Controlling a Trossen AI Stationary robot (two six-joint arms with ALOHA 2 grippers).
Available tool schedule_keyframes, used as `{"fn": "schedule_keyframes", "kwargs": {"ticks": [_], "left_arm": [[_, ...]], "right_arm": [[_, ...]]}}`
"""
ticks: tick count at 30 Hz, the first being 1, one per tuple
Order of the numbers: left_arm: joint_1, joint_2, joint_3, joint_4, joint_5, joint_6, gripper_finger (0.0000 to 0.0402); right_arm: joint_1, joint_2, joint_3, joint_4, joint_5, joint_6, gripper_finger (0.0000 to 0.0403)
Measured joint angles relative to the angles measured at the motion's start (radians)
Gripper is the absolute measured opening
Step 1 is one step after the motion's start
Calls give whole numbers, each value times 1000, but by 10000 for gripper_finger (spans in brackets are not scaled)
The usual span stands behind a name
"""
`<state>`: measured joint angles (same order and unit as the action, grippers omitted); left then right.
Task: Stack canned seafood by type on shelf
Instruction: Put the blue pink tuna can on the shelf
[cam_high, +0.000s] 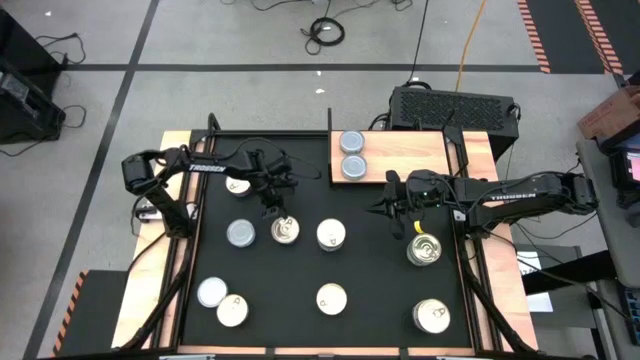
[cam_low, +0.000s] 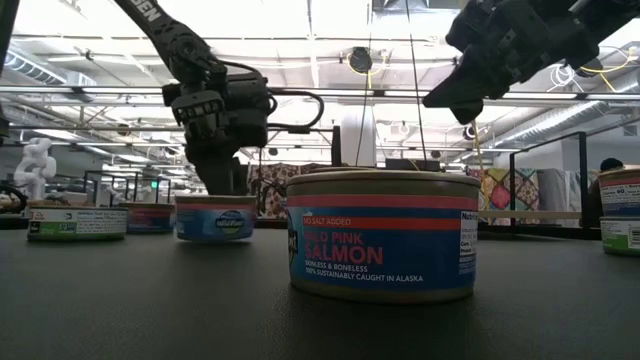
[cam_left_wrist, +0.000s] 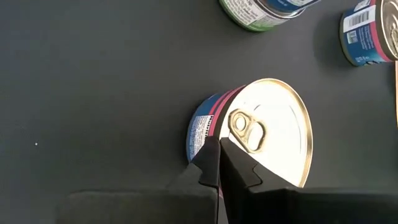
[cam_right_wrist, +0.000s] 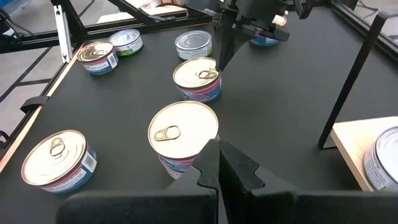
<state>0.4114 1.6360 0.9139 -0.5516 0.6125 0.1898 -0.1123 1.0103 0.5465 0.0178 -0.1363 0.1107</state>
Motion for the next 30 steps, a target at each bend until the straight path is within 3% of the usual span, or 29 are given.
{"fn": "schedule_keyframes", "kwargs": {"ticks": [12, 21, 30], "left_arm": [[2, 0, 68, -65, 22, 30, 0], [29, -1, 119, -70, 123, 28, 0], [40, -1, 166, -112, 124, 28, 0]], "right_arm": [[0, 0, 0, -13, 6, 1, 0], [0, 0, 0, -13, 6, 1, 0], [0, 0, 0, -15, 5, 1, 0]]}}
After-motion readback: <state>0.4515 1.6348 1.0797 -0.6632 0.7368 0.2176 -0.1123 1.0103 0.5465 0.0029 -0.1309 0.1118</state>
